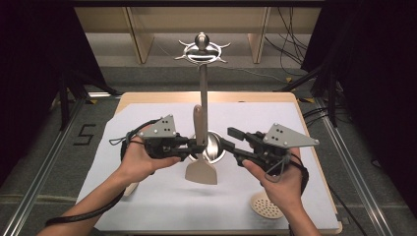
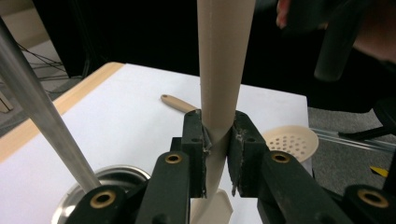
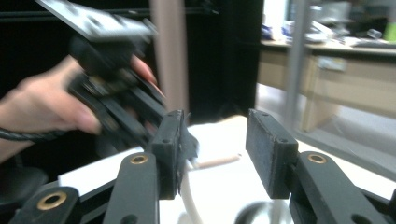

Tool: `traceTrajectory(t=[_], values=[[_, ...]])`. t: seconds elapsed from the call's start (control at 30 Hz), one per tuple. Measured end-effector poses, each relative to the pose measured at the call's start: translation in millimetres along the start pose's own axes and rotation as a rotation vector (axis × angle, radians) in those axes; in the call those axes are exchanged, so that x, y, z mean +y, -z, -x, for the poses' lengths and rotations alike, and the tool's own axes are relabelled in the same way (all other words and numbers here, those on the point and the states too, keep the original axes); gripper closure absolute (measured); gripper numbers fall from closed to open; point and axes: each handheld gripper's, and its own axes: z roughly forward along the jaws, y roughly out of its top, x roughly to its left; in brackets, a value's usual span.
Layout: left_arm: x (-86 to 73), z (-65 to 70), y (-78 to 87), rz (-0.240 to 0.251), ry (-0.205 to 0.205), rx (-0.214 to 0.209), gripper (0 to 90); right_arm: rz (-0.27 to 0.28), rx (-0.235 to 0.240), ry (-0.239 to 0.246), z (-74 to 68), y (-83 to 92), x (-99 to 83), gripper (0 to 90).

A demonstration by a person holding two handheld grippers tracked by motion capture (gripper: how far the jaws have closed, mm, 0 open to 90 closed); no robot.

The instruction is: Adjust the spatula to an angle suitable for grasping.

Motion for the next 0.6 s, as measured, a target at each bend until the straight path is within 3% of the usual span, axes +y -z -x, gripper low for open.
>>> traceTrajectory(t=[0.03,0.13,0.2,0.27,0.3,0.33,0.53,0.6], values=[[2.0,-0.8,0.7,0.000,-0.004,0.006,77.5,0.000,0.000,0.000,0.0,0.0,0.0,58.8],[9.1,-4.5,1.6,0.000,-0.005,0.021,77.5,-0.045,-0.114,-0.019,12.5,11.3,-23.0,60.3],[11.0,-6.4,1.3,0.000,-0.008,0.022,77.5,-0.065,-0.127,-0.013,14.8,13.1,-26.5,60.6],[13.6,-8.5,1.4,-0.005,-0.011,0.029,77.5,-0.110,-0.207,-0.028,20.2,19.2,-42.7,61.3],[14.7,-9.3,1.5,-0.011,-0.014,0.032,77.5,-0.110,-0.207,-0.028,20.2,19.2,-42.7,61.3],[15.9,-11.1,1.4,-0.015,-0.017,0.033,77.4,-0.132,-0.229,-0.063,21.8,21.9,-51.3,61.4],[19.6,-21.8,2.2,-0.029,-0.016,0.045,77.4,-0.157,-0.262,-0.049,27.4,27.7,-62.0,61.8],[20.7,-25.1,3.1,-0.037,-0.022,0.048,77.4,-0.157,-0.249,-0.066,27.4,28.3,-64.3,61.8]])
